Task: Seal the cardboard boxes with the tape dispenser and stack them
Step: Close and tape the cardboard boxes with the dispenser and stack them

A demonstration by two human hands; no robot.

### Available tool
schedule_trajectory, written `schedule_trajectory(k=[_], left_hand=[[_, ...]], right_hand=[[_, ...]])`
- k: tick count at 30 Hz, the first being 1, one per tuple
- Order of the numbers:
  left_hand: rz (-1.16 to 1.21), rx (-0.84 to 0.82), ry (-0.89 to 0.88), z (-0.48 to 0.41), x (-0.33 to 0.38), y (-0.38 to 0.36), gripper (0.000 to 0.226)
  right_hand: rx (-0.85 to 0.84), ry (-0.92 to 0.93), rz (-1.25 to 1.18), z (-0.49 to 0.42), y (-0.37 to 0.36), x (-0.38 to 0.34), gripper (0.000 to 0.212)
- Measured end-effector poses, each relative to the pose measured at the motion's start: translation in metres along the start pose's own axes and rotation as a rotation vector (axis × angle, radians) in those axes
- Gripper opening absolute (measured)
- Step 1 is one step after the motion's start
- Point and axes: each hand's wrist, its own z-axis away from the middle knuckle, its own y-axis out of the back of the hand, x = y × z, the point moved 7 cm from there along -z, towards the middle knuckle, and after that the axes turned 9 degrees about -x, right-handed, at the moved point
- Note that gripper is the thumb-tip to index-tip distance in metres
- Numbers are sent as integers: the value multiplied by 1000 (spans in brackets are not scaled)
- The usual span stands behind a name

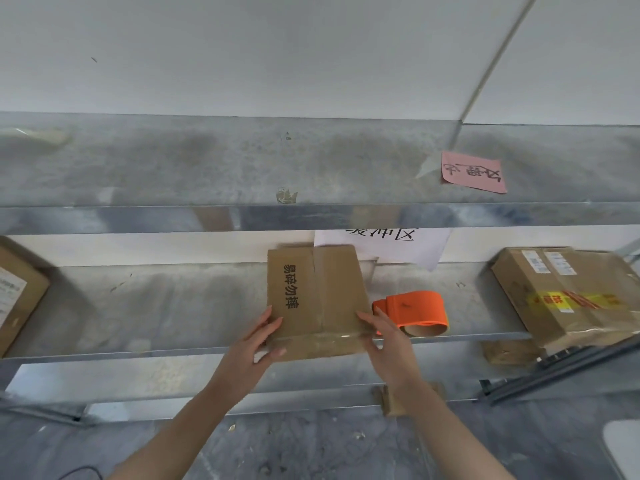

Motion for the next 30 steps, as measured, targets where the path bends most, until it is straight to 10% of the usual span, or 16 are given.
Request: schedule_trajectory(k=[8,17,30], left_hand=[[-1,54,116,-15,-13,54,76],[-215,-125,184,-117,-12,77,61],[8,283,209,29,-33,25,67]], right_hand=[[-83,17,250,8,5,-17,76],[-72,-42,-84,57,-78,-79,96],[-231,-60,267,-18,-40,-47,111]])
